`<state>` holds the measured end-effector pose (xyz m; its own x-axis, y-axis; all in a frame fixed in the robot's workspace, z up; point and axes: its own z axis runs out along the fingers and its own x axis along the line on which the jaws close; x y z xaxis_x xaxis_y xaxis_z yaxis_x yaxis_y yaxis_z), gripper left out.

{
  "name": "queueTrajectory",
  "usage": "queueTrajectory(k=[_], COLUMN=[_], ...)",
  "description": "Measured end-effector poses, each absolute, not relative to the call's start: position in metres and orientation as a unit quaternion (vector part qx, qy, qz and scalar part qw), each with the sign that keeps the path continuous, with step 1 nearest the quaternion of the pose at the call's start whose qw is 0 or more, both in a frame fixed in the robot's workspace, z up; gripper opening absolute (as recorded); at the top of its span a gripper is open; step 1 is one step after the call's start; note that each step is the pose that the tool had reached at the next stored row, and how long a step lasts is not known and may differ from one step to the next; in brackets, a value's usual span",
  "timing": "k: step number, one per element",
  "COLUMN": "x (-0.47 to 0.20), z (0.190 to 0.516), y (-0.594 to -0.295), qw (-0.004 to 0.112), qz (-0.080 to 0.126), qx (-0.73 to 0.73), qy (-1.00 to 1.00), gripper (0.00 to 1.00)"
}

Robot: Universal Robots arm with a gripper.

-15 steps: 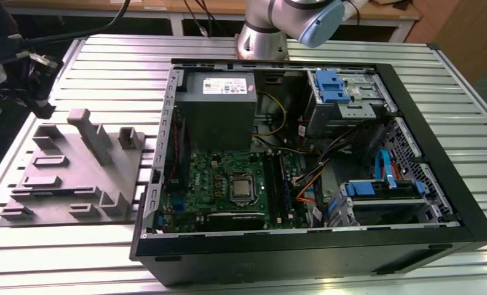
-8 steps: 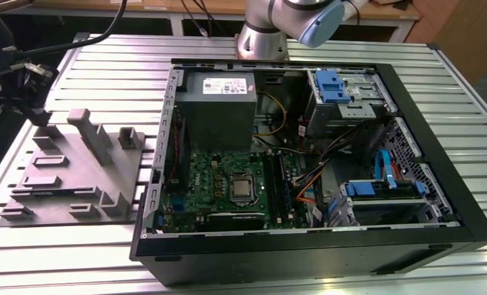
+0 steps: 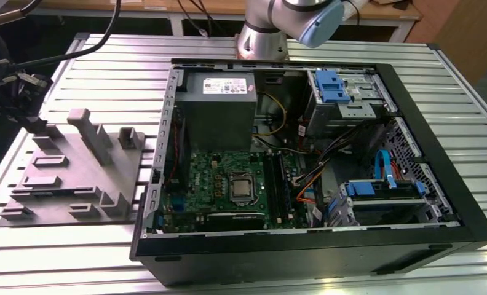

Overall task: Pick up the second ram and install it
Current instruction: 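Reach for the second ram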

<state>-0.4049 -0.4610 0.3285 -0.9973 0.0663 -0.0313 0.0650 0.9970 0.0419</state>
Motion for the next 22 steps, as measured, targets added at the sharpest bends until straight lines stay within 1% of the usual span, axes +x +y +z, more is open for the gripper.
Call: queueTrajectory(k=[22], x=[-0.426], z=[0.297], y=[-0.472], qw=[0.016], qz=[0.02], qx=[0.033], qy=[0.999], gripper=[0.1])
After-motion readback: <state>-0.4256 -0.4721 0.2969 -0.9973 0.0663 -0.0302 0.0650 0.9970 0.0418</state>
